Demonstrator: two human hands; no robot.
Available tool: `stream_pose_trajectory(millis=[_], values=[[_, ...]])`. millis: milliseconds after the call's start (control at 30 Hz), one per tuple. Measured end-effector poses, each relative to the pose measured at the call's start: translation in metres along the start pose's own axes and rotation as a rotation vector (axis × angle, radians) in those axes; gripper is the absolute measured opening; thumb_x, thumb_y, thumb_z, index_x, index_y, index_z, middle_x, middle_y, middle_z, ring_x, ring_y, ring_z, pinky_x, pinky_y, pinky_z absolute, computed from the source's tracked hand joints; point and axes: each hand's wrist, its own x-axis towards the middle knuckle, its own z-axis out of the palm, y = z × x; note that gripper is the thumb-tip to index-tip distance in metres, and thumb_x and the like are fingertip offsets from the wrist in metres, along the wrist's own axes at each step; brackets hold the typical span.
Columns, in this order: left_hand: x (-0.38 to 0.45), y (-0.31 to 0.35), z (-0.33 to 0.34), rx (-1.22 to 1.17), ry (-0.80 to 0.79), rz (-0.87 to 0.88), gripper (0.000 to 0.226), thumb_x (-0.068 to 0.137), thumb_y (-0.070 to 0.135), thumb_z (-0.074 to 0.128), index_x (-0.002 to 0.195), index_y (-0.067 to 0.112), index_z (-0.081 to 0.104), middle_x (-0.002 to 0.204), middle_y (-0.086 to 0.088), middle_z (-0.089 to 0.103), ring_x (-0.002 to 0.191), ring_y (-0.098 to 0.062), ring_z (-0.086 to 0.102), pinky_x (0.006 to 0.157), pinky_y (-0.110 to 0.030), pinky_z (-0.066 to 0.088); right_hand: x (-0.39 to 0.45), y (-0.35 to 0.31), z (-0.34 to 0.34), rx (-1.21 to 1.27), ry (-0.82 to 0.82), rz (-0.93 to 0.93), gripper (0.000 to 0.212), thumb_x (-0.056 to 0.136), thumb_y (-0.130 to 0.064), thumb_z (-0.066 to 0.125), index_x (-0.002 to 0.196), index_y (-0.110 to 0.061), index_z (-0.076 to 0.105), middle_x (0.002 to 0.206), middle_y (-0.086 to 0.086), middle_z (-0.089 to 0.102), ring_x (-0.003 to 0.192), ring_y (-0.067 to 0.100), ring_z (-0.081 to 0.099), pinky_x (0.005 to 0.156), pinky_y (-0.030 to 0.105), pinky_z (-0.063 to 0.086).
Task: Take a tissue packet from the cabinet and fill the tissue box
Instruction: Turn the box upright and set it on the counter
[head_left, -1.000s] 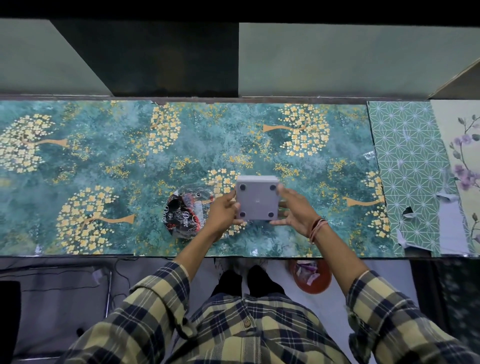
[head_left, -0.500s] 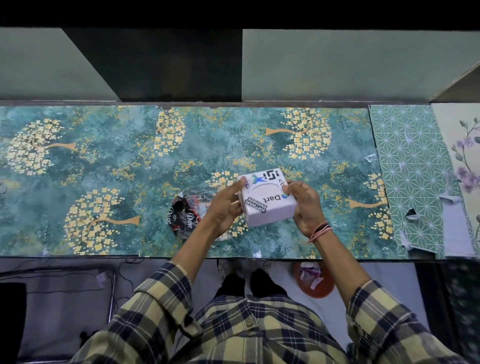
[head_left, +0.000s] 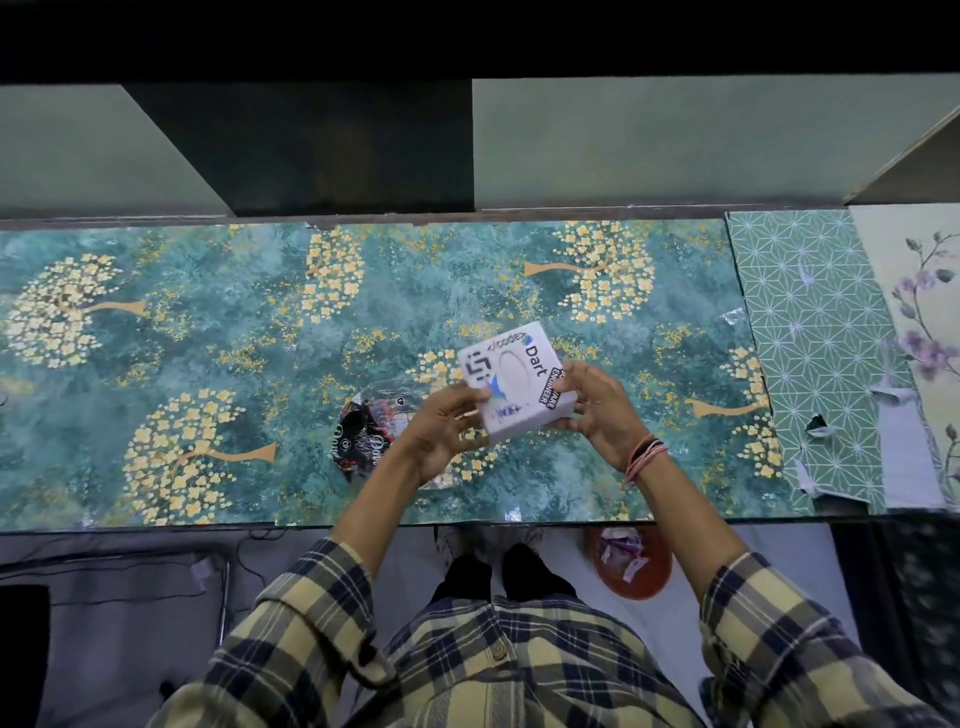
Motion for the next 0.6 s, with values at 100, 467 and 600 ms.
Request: stream_pose_trajectory(millis=[100, 467, 600], values=[[0.007, 0.010, -0.013, 0.085, -0.023, 0.007, 0.026, 0.088, 0.027, 0.076, 0.105, 0.009, 0.071, 0.109, -0.014, 0.073, 0.108, -0.035, 0.066, 0.107, -0.059, 0.048, 0.004, -0.010, -0.001, -0.133, -0.027, -0.031, 0.024, 0.074, -0.018, 0.065, 0.096, -0.014, 0.074, 0.088, 0.006, 0.070, 0.077, 0.024, 0.060, 0.064, 0.035, 0.050], [0.027, -0.027, 0.005, -0.003, 0.184, -0.001, 0.022, 0.098, 0.016, 0.067, 0.104, -0.006, 0.069, 0.099, -0.015, 0.078, 0.089, -0.028, 0.074, 0.070, -0.033, 0.062, 0.021, 0.043, 0.003, -0.146, 0.150, -0.040, 0.025, 0.098, -0.020, 0.064, 0.111, -0.001, 0.069, 0.099, 0.015, 0.077, 0.083, 0.027, 0.074, 0.079, 0.041, 0.062], [0.037, -0.037, 0.007, 0.041, 0.221, 0.009, 0.018, 0.101, 0.014, 0.062, 0.104, -0.002, 0.072, 0.101, -0.014, 0.080, 0.094, -0.030, 0.076, 0.089, -0.042, 0.062, 0.020, 0.058, 0.000, -0.229, 0.172, -0.070, 0.026, 0.103, -0.018, 0.055, 0.115, -0.001, 0.070, 0.099, 0.013, 0.076, 0.084, 0.023, 0.073, 0.081, 0.040, 0.061]])
